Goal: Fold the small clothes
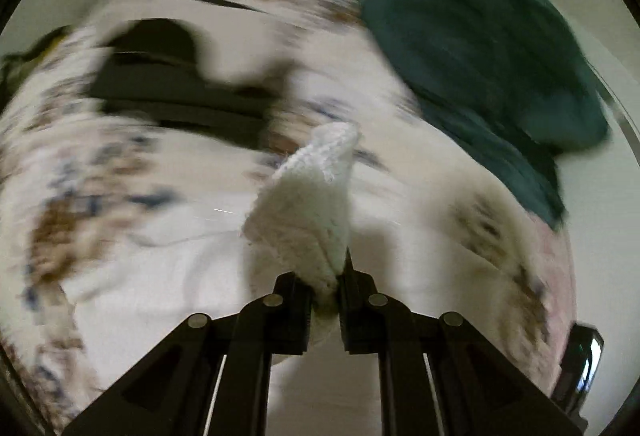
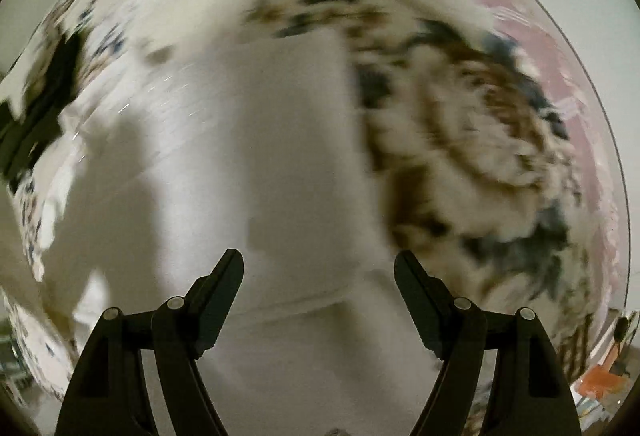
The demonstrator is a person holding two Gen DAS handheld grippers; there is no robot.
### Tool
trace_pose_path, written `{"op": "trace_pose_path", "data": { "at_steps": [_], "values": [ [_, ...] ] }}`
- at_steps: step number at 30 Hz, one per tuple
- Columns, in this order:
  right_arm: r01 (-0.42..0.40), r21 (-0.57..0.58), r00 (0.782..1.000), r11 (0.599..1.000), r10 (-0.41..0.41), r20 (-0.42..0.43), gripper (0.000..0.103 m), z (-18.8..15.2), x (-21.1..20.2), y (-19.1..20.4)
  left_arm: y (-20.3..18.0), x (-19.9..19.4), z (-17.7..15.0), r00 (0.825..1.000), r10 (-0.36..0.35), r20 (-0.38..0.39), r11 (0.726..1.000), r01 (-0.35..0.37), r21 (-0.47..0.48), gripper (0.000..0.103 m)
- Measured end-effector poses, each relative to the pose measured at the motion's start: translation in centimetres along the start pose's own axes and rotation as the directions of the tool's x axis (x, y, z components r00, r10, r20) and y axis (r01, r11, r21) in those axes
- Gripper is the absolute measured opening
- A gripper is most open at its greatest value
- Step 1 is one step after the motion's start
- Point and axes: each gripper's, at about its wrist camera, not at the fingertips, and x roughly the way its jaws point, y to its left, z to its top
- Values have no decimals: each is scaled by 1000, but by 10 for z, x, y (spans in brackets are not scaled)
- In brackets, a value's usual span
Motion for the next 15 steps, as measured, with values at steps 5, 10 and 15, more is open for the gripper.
{"op": "trace_pose_path", "data": {
  "at_steps": [5,10,15],
  "values": [
    [-21,78,1000,997,21,-7,80,22,-5,-67,-83,25,-22,994,-63,-89,990,73,116,13],
    [-142,138,989,980,146,-17,80,31,-7,-98,-73,38,-27,992,31,-123,993,-17,116,55],
    [-252,134,967,958,256,-11,80,41,-9,-82,-11,26,-27,987,125,-97,992,-125,11,82]
  ]
}}
